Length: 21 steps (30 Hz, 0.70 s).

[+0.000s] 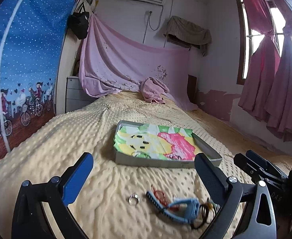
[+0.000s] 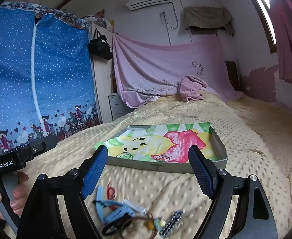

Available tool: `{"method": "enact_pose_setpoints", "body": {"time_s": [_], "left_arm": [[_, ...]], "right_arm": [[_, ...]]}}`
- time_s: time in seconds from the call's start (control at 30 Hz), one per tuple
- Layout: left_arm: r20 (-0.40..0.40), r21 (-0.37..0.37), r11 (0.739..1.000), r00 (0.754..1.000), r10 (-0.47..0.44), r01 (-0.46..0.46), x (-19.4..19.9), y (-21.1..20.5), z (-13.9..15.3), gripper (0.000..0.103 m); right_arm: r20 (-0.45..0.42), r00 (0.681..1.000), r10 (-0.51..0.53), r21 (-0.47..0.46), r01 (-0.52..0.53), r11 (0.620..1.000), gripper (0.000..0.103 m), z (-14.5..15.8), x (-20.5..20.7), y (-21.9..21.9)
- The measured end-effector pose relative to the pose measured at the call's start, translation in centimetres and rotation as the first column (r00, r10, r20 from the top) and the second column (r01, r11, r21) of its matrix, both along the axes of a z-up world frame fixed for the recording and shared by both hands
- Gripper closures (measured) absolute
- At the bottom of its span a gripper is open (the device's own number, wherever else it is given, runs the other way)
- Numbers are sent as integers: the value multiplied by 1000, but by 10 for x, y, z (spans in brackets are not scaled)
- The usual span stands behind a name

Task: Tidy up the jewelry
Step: 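Move both open tools back toward the remaining jewelry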

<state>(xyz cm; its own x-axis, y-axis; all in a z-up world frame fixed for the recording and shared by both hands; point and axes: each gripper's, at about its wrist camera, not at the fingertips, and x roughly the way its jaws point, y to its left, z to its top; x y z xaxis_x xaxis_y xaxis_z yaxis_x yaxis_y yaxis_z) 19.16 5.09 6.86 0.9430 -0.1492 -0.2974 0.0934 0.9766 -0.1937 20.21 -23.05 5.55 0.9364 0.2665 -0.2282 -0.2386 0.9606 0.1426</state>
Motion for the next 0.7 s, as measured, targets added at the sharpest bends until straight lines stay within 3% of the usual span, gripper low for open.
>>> {"method": "enact_pose_setpoints", "body": {"time_s": [0.43, 0.7], "left_arm": [[-24, 80, 997, 1000, -8, 10, -69, -7, -25, 1], [-124, 39, 999, 992, 7, -3, -91, -2, -52, 1]], "right_arm": [[-10, 1000, 5, -46, -5, 999, 24, -19, -70, 0], [-53, 999, 10, -69, -14, 998, 24, -31, -91, -4]]}}
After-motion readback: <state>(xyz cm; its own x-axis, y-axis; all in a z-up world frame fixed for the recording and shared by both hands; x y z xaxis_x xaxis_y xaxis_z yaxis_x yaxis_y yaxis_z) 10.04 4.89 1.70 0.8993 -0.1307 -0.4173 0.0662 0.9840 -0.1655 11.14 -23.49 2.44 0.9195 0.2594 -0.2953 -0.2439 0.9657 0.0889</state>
